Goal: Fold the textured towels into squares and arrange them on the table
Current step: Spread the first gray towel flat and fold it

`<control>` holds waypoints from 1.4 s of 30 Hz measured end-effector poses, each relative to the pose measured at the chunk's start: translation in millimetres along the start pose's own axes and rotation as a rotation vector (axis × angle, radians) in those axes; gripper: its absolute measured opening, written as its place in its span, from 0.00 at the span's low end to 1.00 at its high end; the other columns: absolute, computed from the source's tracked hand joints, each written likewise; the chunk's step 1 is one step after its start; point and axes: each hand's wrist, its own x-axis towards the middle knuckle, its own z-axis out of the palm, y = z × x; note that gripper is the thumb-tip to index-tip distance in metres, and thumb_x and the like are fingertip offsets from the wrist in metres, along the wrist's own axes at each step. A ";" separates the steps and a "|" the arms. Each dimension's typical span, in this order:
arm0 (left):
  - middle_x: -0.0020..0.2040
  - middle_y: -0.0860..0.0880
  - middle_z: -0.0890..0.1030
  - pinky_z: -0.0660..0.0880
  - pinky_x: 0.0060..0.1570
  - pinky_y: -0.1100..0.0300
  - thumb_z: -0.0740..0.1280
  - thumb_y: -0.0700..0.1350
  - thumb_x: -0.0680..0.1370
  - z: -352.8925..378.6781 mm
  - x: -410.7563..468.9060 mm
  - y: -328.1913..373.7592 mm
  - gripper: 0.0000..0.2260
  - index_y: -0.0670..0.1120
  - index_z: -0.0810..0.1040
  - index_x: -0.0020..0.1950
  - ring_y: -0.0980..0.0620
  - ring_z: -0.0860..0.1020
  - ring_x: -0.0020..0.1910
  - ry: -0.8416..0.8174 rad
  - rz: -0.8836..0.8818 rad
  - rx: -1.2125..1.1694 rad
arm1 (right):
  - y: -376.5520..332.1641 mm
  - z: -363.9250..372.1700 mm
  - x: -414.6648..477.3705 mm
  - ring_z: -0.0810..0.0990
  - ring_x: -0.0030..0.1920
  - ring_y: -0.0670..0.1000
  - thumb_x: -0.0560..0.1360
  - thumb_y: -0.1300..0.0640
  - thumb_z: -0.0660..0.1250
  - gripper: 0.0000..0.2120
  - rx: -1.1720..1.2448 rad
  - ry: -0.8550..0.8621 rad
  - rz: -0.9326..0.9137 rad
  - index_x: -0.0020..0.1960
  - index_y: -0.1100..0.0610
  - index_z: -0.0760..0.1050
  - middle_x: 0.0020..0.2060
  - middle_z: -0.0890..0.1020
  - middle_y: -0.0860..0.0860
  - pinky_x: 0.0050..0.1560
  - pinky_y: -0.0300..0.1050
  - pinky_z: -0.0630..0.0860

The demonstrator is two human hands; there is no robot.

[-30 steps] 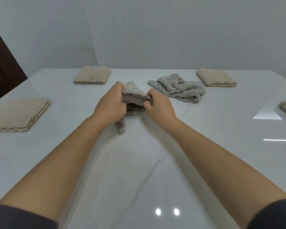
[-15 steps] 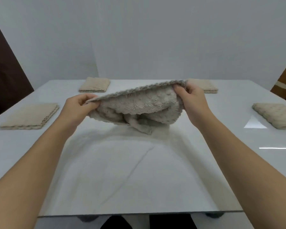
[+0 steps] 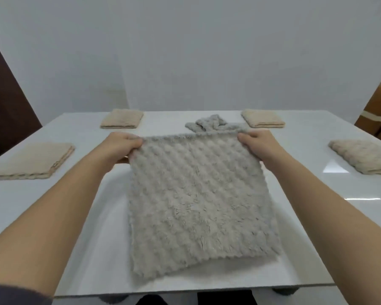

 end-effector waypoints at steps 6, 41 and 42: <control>0.50 0.45 0.81 0.74 0.47 0.56 0.63 0.43 0.79 53.0 54.1 -42.1 0.07 0.45 0.81 0.49 0.46 0.77 0.48 0.189 0.102 0.625 | 51.5 42.1 38.5 0.74 0.38 0.56 0.78 0.54 0.62 0.13 -0.576 0.124 -0.071 0.36 0.56 0.67 0.33 0.73 0.53 0.36 0.47 0.67; 0.47 0.62 0.74 0.71 0.45 0.59 0.62 0.41 0.75 60.9 -118.5 -65.9 0.11 0.53 0.73 0.55 0.59 0.72 0.45 -0.162 0.667 0.826 | 55.3 37.3 -130.4 0.75 0.51 0.52 0.71 0.62 0.61 0.16 -0.811 -0.213 -0.640 0.58 0.51 0.70 0.53 0.76 0.45 0.41 0.47 0.70; 0.45 0.62 0.74 0.71 0.44 0.58 0.63 0.40 0.74 54.9 -117.7 -67.2 0.11 0.53 0.74 0.53 0.59 0.72 0.43 -0.150 0.635 0.827 | 56.9 31.3 -127.6 0.75 0.50 0.52 0.71 0.63 0.61 0.17 -0.810 -0.202 -0.613 0.57 0.50 0.70 0.52 0.76 0.45 0.41 0.47 0.70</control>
